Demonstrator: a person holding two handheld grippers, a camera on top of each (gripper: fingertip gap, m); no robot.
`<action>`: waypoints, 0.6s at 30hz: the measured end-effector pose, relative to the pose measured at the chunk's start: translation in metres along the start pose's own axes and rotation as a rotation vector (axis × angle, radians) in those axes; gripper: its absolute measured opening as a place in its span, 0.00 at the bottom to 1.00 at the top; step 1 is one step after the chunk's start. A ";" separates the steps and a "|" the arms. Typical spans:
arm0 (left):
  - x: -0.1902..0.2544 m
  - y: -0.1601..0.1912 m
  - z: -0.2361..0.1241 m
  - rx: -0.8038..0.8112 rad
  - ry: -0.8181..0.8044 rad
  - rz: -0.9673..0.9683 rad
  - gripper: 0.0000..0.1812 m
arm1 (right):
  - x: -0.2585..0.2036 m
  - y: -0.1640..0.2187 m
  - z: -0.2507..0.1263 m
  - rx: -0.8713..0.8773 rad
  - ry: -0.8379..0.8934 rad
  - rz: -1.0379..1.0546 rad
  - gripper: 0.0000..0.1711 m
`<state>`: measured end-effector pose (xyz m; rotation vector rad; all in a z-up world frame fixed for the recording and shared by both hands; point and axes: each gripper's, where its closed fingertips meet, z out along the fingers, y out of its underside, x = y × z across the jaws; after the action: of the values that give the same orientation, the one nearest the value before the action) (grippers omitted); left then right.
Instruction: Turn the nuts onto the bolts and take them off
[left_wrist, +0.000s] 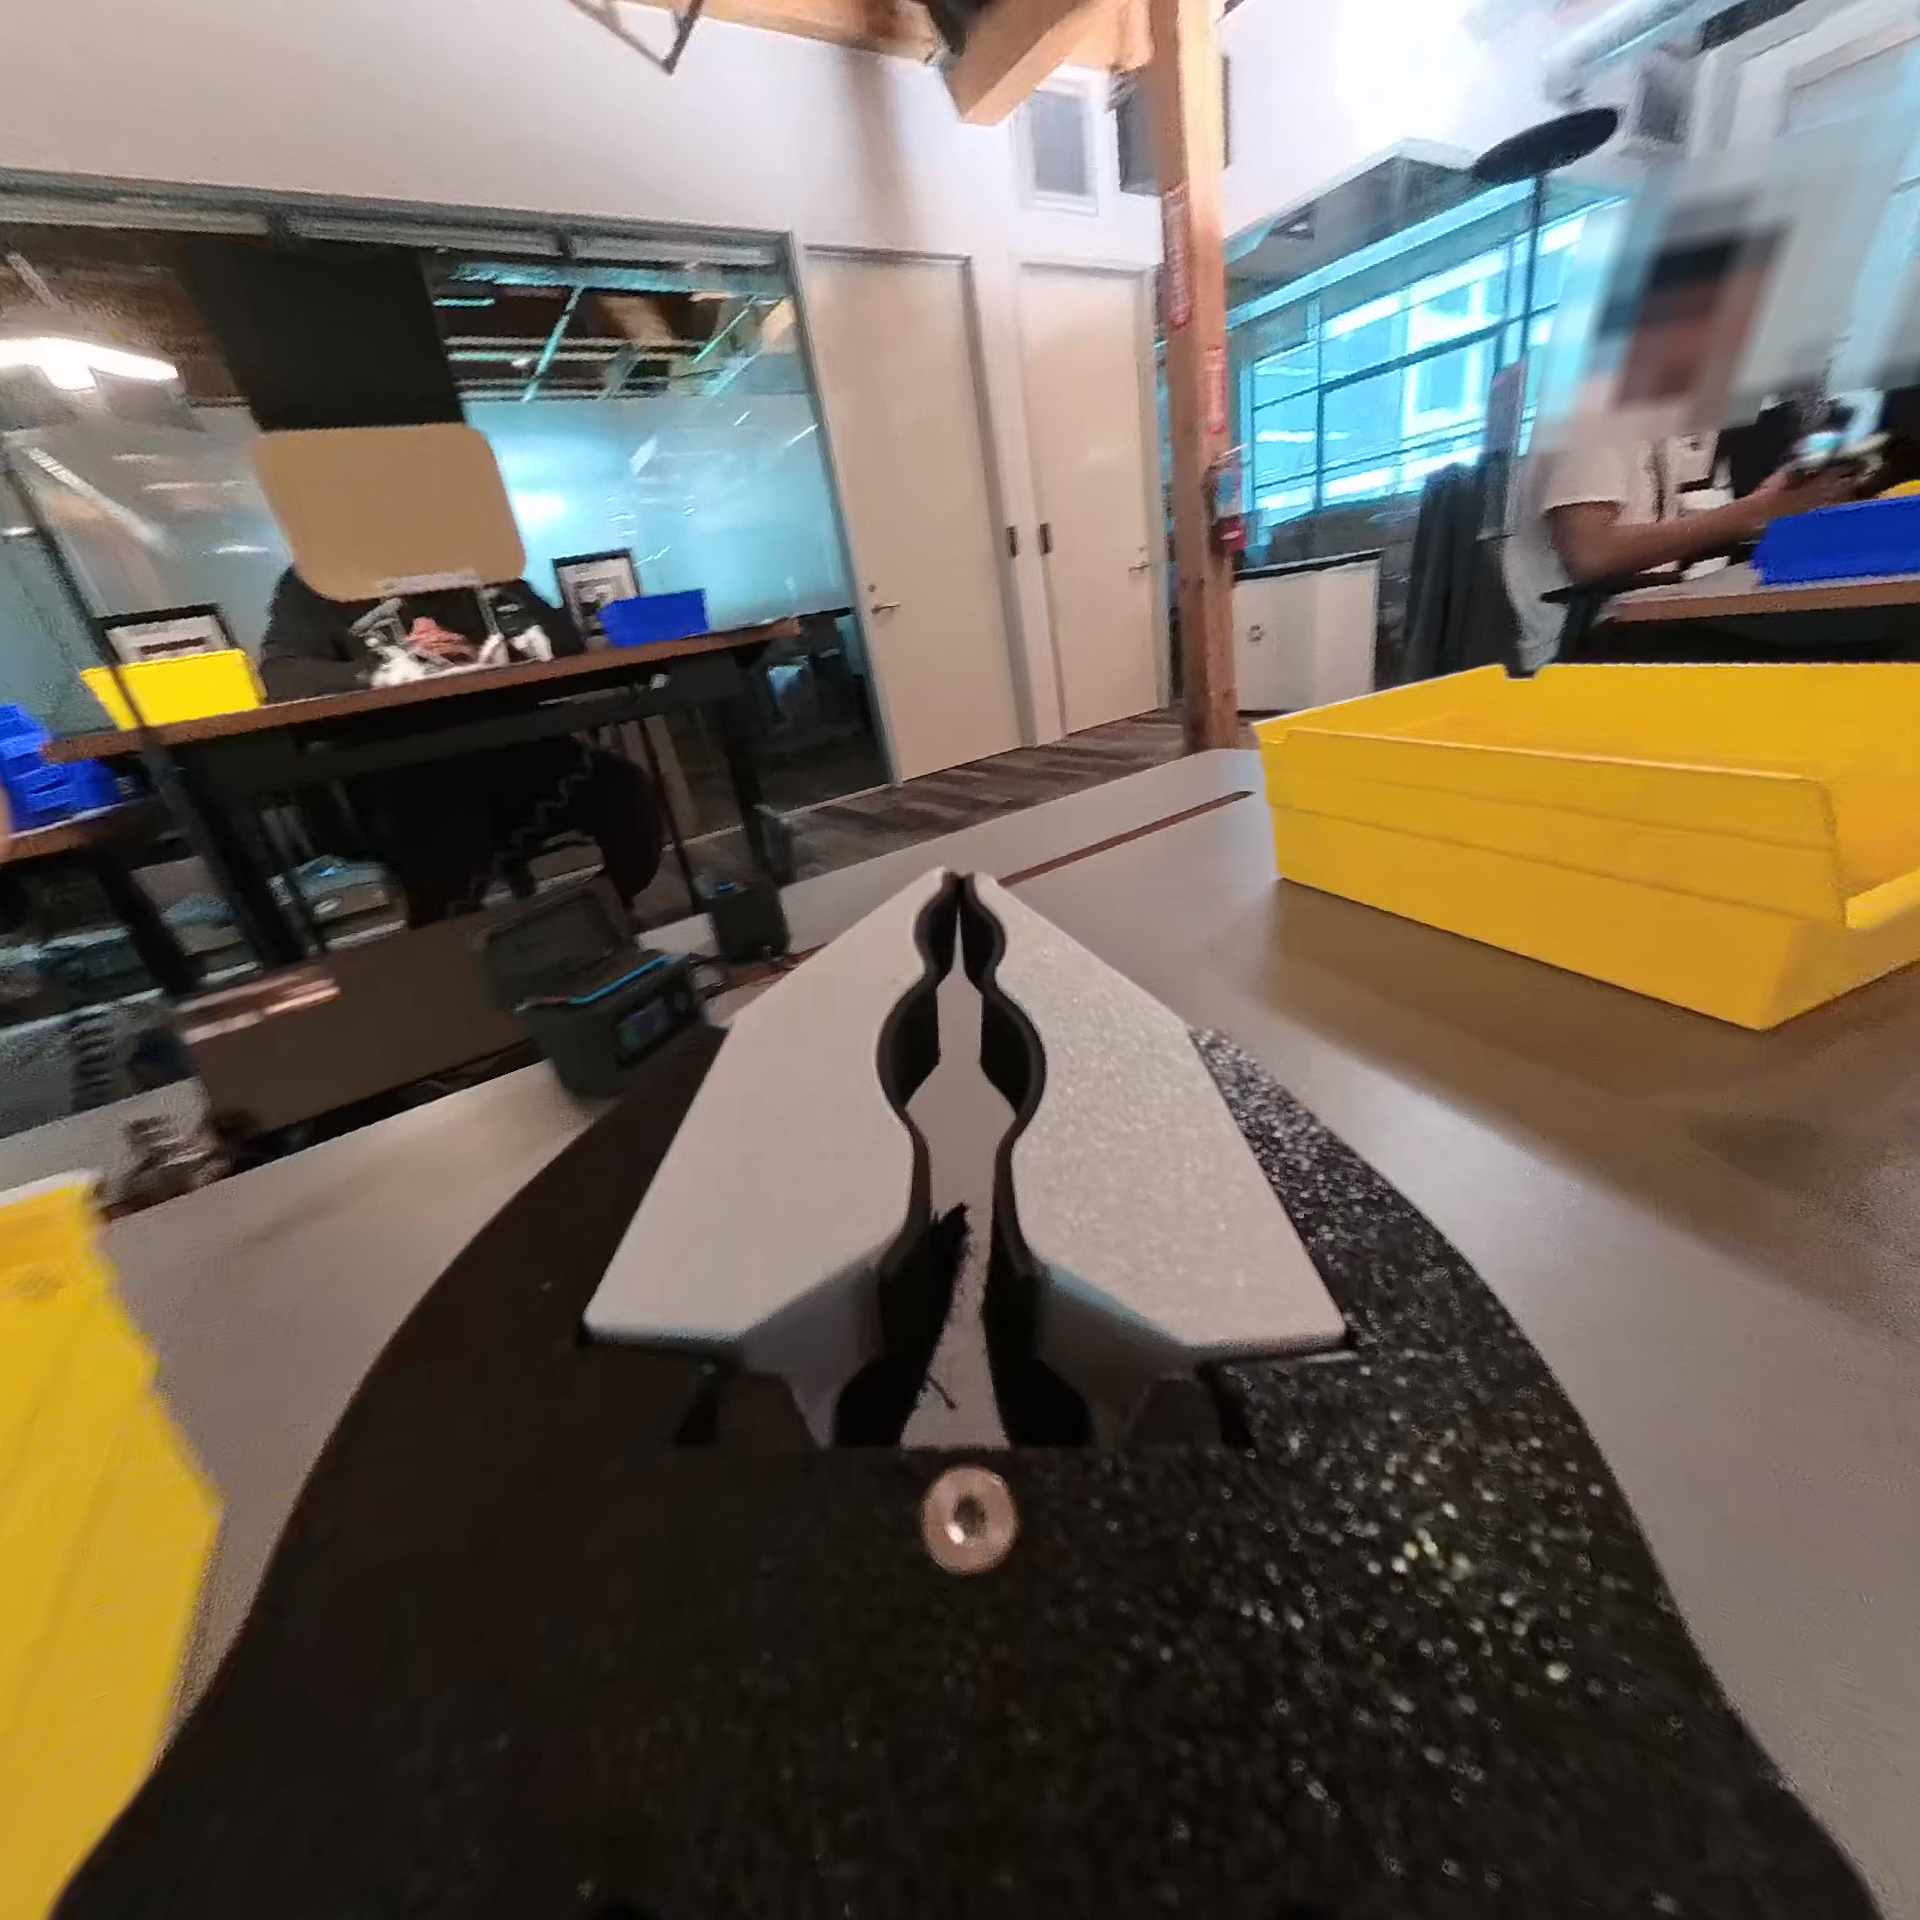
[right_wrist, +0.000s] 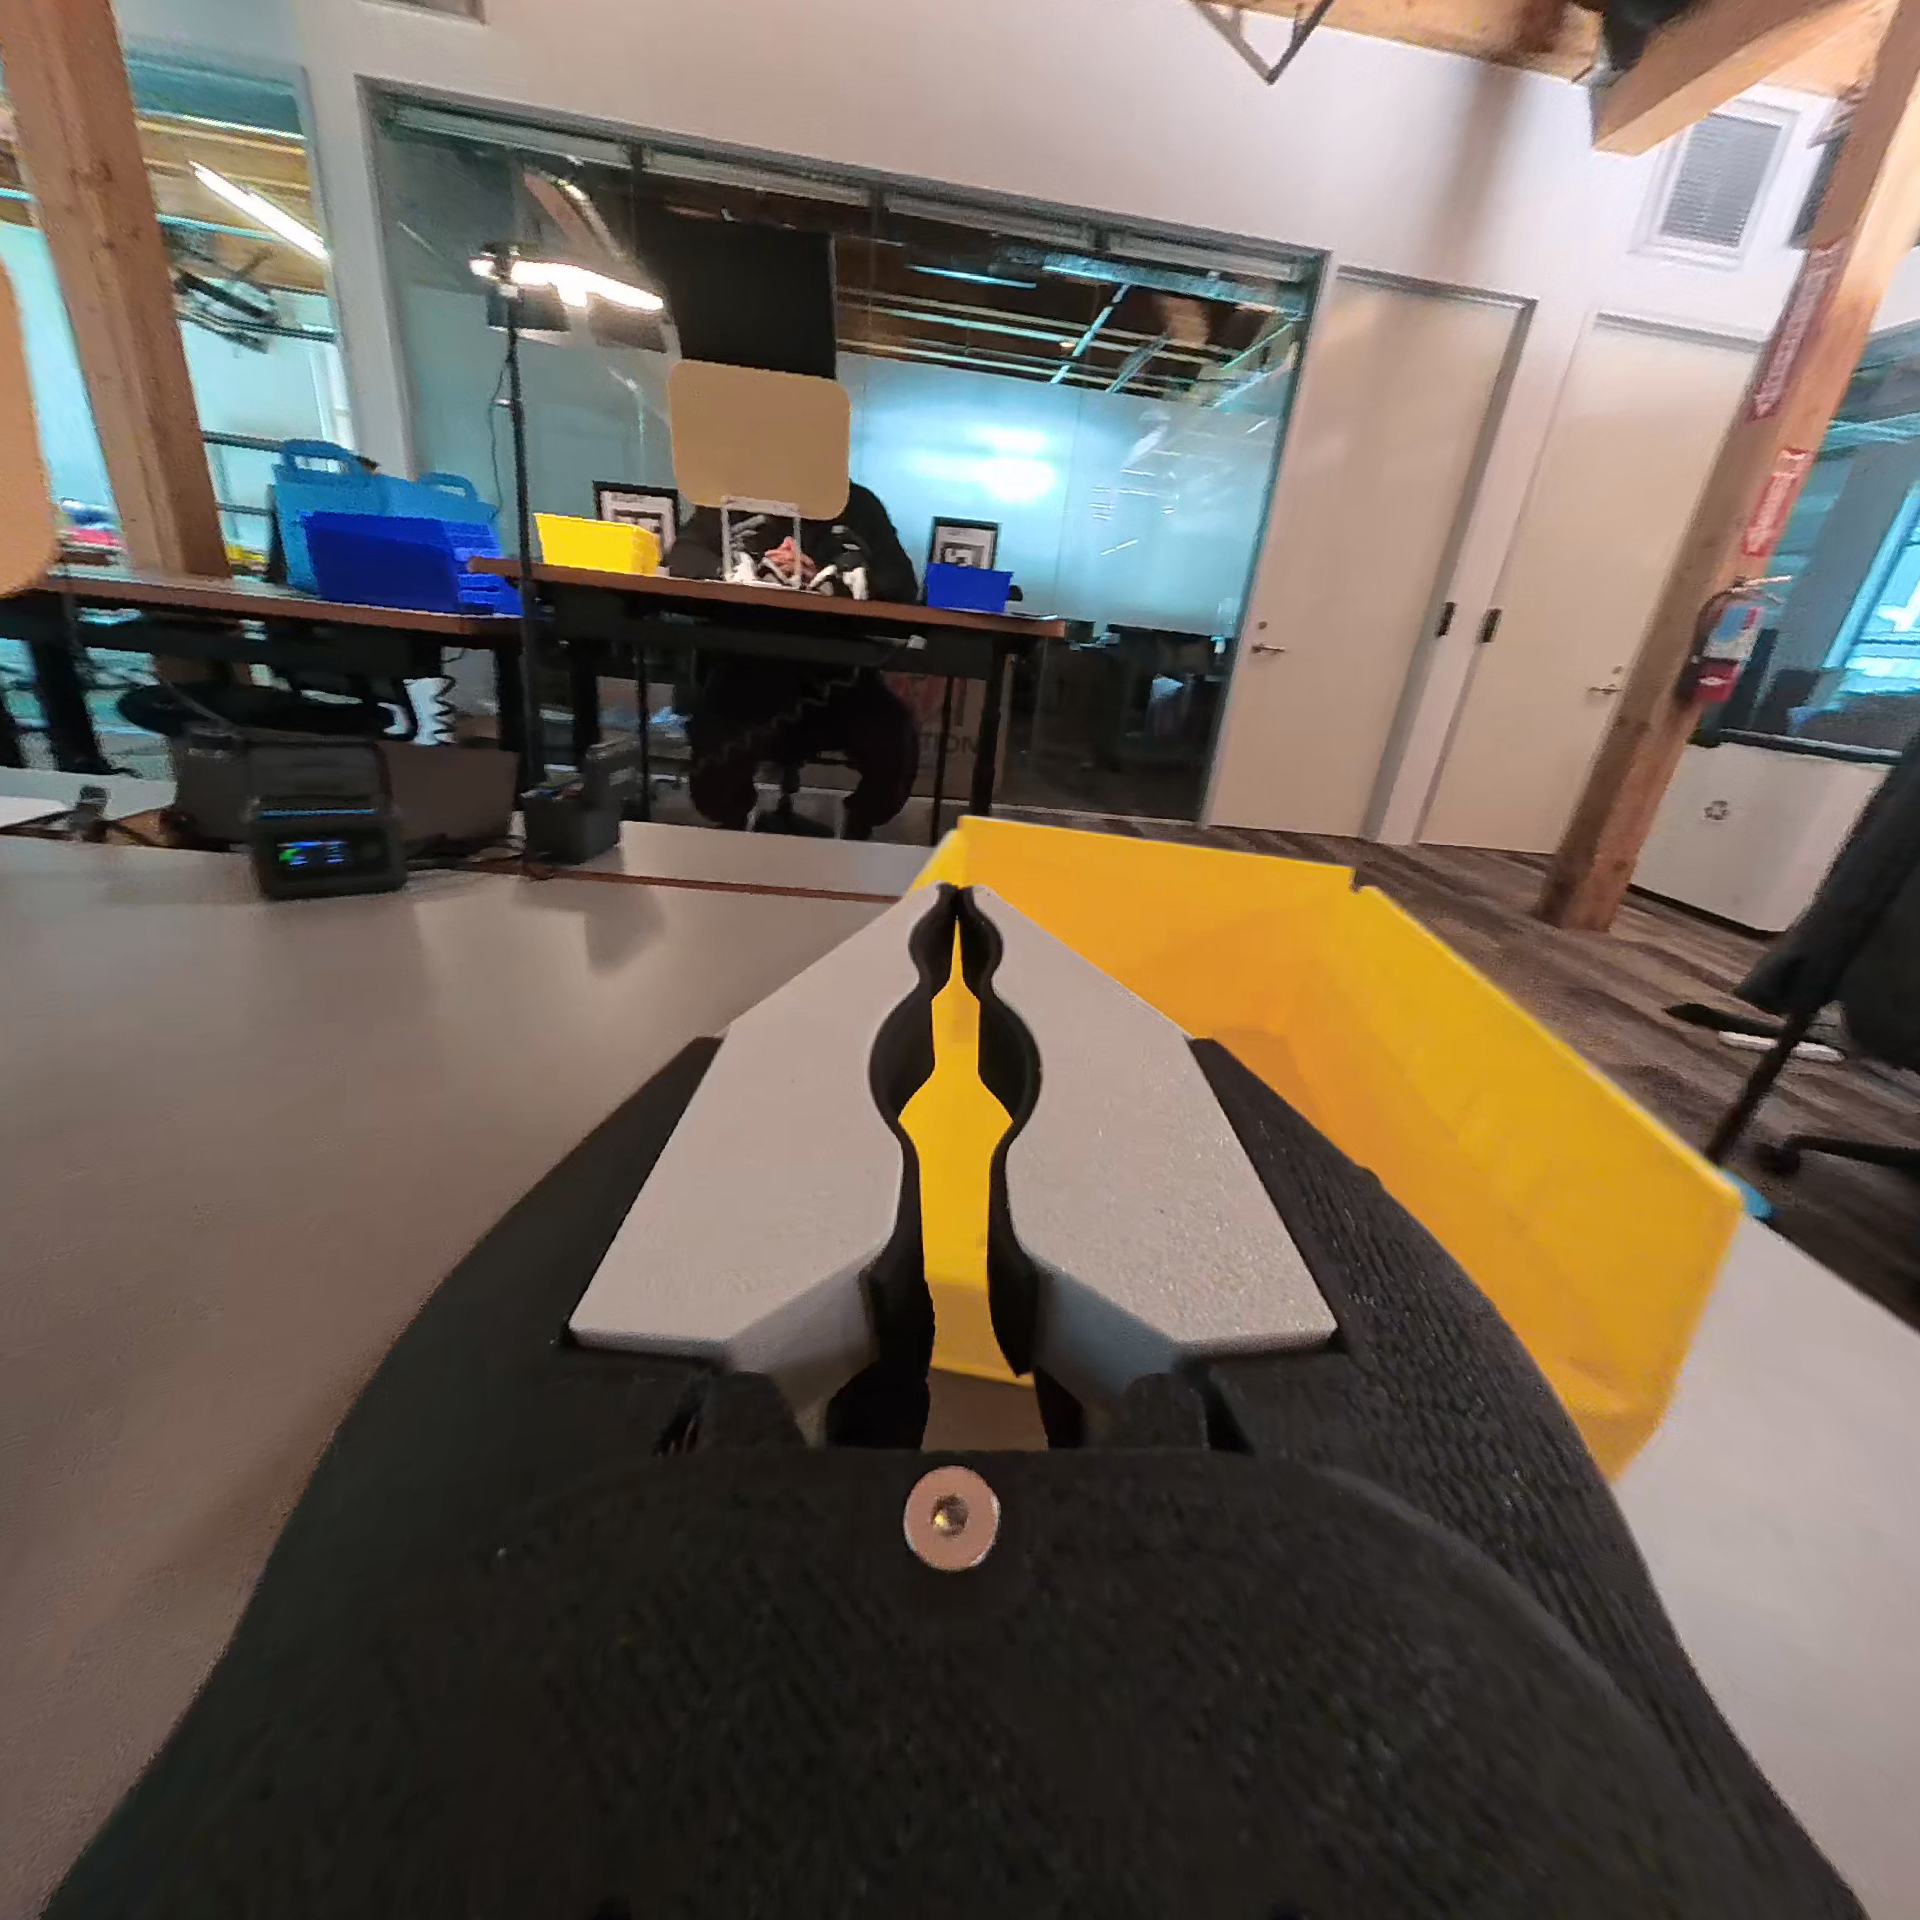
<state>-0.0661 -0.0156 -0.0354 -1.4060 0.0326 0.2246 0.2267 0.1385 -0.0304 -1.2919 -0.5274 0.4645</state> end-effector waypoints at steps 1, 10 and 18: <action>-0.004 -0.007 -0.012 -0.019 -0.022 0.003 0.00 | 0.008 -0.002 0.002 0.000 0.026 -0.015 0.00; -0.102 -0.001 -0.138 -0.372 -0.455 -0.131 0.38 | 0.102 0.009 0.035 -0.230 0.204 -0.136 0.30; -0.111 0.074 -0.176 -0.709 -0.472 -0.232 0.58 | 0.147 0.095 0.035 -0.701 0.177 -0.003 0.50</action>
<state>-0.1678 -0.1920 -0.1192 -2.0049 -0.6523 0.3923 0.3192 0.2742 -0.1005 -1.9809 -0.5637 0.1533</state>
